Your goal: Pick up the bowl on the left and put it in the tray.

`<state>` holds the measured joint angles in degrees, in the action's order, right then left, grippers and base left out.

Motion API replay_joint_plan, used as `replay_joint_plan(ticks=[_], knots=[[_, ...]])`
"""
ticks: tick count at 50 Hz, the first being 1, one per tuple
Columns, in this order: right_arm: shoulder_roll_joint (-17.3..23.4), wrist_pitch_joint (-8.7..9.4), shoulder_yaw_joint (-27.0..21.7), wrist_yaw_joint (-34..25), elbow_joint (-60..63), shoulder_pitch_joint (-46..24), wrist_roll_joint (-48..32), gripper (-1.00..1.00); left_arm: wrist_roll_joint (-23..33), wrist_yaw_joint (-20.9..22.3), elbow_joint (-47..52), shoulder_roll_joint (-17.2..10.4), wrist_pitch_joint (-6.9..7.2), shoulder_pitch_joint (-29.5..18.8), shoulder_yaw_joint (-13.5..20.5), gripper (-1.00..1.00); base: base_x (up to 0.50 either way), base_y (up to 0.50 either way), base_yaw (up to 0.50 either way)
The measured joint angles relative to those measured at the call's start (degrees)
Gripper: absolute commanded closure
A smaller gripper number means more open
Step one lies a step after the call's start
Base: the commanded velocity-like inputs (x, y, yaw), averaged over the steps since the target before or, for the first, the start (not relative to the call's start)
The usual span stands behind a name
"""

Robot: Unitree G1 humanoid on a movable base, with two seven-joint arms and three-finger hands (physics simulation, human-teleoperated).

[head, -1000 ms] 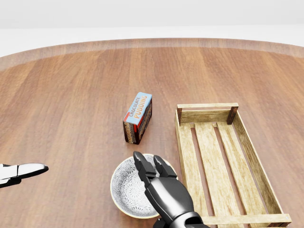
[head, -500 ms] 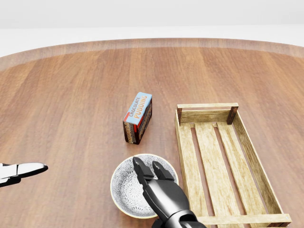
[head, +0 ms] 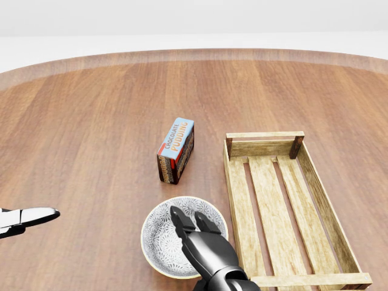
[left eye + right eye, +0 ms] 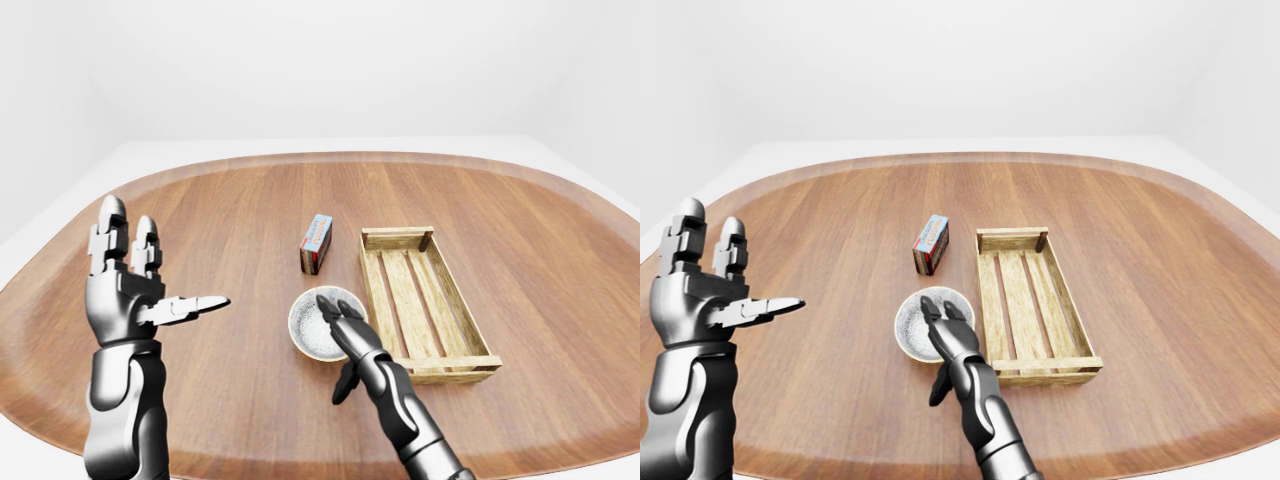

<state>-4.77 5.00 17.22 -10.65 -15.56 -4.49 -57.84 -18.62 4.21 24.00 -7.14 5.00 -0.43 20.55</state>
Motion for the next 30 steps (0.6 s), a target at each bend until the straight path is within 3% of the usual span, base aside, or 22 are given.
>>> replay_joint_plan(ticks=[30], knots=[[-0.54, 0.00, -1.44, 0.96, -8.77, -3.44, 0.49, -1.00, 0.12, -0.02, -0.30, -0.04, 0.00, -0.08, -0.12, -1.00, 0.00, 0.00, 0.00]])
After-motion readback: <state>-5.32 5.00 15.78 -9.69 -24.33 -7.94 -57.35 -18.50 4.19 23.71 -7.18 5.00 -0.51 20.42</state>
